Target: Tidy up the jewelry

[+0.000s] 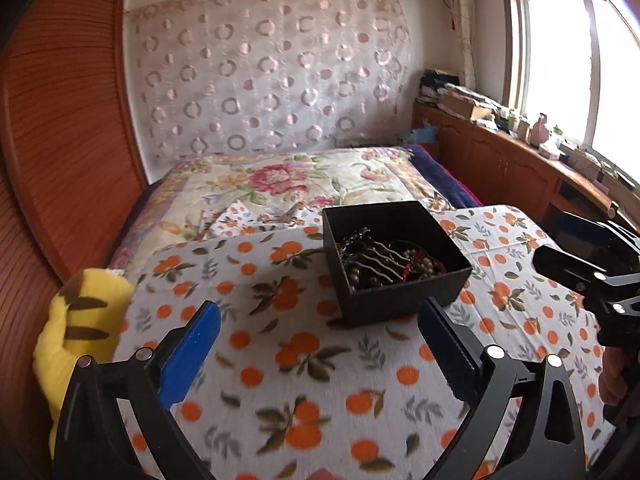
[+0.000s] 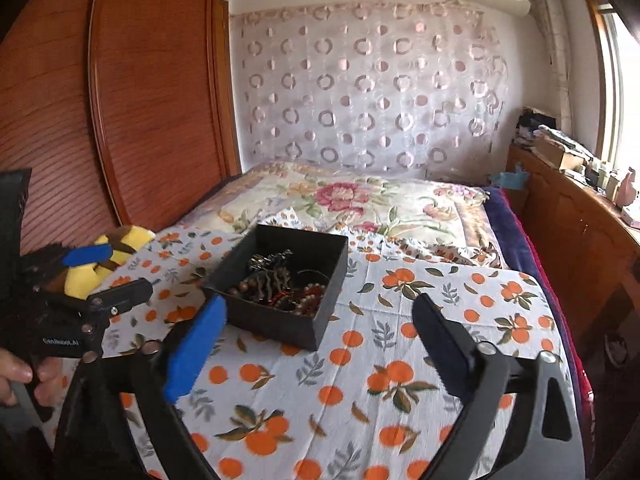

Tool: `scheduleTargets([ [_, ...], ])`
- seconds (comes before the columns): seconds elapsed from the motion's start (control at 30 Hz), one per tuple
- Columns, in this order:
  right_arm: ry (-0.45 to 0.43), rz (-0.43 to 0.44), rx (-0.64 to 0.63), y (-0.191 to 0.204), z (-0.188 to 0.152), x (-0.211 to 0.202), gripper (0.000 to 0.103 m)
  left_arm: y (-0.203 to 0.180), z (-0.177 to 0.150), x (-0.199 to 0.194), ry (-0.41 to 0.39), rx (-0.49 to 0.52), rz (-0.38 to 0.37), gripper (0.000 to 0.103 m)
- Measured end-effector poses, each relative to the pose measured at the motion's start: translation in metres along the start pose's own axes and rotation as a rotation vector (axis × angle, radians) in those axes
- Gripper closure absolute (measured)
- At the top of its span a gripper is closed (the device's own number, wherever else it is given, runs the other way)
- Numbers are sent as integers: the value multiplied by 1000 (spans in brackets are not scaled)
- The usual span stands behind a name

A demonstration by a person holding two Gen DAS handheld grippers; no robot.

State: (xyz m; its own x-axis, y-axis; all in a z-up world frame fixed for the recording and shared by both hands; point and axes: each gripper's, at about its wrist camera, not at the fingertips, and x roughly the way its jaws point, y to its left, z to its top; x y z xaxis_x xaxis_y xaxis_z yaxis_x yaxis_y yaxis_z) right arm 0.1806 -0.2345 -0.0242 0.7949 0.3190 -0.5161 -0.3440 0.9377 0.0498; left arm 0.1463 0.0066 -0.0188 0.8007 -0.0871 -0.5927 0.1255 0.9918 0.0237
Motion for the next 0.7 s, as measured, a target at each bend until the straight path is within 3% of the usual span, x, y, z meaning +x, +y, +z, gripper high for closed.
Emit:
scheduleTargets([
  [0.3, -81, -45, 26, 15, -20, -58, 3, 0, -20, -46, -57, -45, 17, 8],
  [0.7, -98, -88, 74, 7, -41, -77, 3, -8, -27, -76, -103, -24, 37, 8],
])
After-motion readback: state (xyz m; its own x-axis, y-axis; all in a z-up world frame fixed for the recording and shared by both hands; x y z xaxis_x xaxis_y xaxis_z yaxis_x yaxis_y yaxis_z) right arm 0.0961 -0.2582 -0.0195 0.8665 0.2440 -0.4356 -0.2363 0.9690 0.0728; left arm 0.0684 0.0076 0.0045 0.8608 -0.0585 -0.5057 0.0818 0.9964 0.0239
